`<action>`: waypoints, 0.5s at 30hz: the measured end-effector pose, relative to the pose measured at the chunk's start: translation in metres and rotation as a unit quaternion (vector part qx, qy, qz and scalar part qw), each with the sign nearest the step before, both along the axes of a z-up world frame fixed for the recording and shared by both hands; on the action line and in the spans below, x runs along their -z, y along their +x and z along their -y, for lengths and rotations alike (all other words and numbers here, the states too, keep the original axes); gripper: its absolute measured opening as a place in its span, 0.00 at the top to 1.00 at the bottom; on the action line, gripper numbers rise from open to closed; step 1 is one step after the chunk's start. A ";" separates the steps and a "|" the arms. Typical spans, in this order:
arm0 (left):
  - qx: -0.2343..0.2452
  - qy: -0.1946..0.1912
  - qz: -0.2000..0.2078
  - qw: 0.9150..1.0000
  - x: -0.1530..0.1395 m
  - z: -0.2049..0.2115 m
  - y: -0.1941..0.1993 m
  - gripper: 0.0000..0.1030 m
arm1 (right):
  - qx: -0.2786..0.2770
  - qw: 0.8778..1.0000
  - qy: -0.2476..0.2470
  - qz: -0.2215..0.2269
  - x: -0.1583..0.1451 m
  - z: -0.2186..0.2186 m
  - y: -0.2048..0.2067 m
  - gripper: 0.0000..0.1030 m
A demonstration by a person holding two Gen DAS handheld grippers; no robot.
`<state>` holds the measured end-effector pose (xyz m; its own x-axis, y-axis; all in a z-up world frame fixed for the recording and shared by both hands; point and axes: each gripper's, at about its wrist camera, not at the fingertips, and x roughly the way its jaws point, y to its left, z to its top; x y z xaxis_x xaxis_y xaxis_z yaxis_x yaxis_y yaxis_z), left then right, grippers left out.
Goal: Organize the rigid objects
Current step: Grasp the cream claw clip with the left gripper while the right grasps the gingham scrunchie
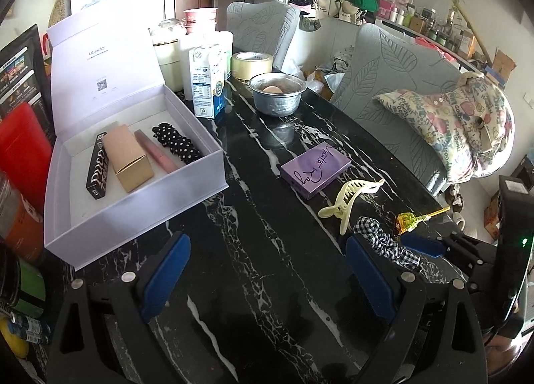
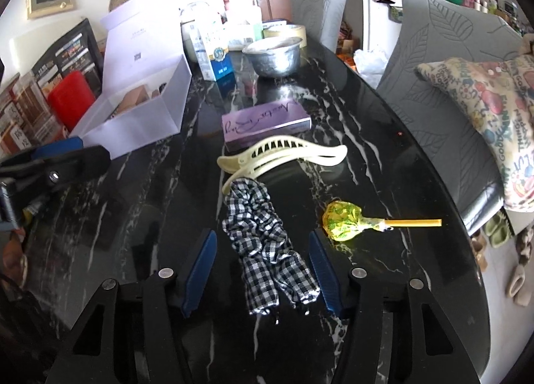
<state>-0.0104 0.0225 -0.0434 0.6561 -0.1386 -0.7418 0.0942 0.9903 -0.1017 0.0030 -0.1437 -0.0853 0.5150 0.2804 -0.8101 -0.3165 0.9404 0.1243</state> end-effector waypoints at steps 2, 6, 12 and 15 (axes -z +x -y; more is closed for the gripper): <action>0.002 0.003 -0.001 1.000 0.001 0.002 0.002 0.07 | -0.002 1.000 -0.006 -0.002 0.003 -0.001 0.001 0.49; 0.007 0.005 -0.005 1.000 0.003 0.006 0.006 0.07 | -0.008 1.000 -0.011 0.000 0.008 -0.003 0.001 0.76; 0.029 -0.004 -0.011 1.000 0.005 0.015 0.014 0.07 | -0.031 0.999 0.023 0.001 0.000 0.003 -0.002 0.79; 0.044 -0.005 -0.007 0.999 0.005 0.023 0.016 0.07 | -0.030 0.999 0.027 0.007 -0.005 0.006 -0.007 0.79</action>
